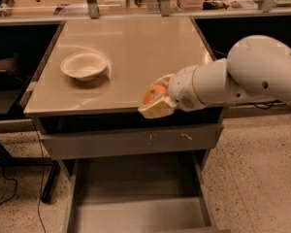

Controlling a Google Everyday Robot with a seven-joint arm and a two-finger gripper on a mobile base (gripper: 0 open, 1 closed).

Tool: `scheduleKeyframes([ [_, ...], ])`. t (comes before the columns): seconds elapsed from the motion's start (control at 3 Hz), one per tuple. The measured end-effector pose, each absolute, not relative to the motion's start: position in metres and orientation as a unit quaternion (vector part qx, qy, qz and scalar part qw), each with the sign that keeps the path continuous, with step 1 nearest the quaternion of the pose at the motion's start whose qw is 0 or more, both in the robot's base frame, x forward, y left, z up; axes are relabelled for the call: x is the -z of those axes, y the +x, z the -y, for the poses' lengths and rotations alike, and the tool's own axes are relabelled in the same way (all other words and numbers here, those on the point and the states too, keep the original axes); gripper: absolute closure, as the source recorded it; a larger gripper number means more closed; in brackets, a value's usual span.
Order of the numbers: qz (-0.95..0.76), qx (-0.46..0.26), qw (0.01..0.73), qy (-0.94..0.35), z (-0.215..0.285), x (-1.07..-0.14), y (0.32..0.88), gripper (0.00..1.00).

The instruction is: Pick orange from middle drawer and place on counter

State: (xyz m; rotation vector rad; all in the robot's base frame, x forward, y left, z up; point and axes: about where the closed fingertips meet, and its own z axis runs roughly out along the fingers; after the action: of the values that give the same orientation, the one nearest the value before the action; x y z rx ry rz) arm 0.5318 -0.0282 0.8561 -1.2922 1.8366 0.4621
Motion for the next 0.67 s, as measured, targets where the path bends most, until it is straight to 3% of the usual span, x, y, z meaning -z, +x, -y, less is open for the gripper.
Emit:
scheduleKeyframes([
  [0.67,-0.719,-0.195,0.415,-0.522,0.026,-0.887,0.595,1.00],
])
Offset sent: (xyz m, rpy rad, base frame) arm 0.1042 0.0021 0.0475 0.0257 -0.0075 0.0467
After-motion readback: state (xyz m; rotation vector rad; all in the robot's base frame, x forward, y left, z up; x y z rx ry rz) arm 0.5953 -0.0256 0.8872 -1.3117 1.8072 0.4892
